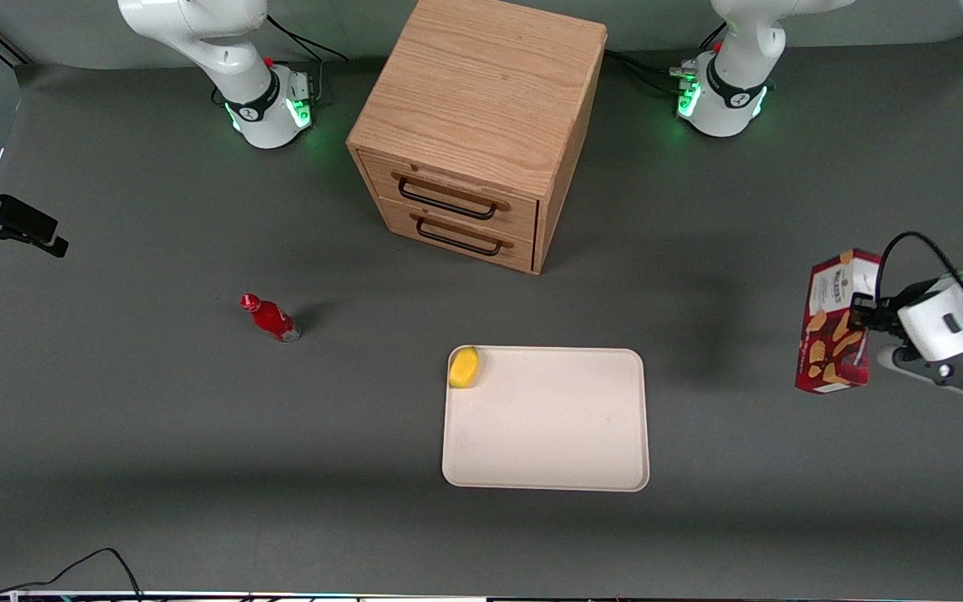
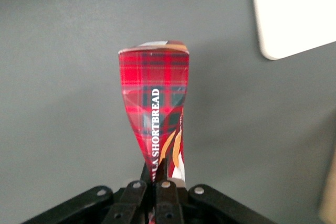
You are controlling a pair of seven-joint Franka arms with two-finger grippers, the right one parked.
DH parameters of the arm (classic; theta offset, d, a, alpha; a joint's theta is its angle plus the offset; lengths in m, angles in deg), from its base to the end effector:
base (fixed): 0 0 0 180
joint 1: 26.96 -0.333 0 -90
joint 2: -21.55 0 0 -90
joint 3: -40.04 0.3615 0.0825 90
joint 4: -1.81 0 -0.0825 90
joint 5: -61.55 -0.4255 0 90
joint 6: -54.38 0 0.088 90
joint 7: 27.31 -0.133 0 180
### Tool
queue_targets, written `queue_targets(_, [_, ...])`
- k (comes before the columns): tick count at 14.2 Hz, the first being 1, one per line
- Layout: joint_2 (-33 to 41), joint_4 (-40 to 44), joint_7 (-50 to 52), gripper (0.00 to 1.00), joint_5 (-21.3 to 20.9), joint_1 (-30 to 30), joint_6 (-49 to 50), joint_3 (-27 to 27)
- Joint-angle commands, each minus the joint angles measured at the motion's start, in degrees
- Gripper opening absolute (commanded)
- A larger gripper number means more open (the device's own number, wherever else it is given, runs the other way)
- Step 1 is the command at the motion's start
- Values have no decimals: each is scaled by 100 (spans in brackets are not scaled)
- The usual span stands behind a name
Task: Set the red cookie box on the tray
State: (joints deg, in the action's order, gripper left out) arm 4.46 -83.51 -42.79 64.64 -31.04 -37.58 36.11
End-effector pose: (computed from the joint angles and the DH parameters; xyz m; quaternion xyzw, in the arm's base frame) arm 0.6807 0.0001 0.4974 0.9868 -0.1288 -0.0848 0.0489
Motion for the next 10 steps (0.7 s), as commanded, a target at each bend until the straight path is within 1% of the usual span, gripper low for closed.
queue_targets(1, [-182, 710, 2024, 0, -28, 75, 547, -843])
queue_targets(2, [-208, 701, 2623, 0, -37, 75, 460, -1142])
queue_targets(4, [-514, 640, 3617, 0, -116, 144, -257, -1688])
queue_targets(5, [-750, 544, 4031, 0, -351, 171, -714, -1934])
queue_targets(7, [-1312, 263, 4656, 0, -1132, 206, -1689, -2339])
queue_targets(9, [-1875, -10, 5543, 0, -2010, 329, -2770, -2498])
queue_targets(10, [-2121, -89, 5817, 0, -2493, 356, -3054, -2525])
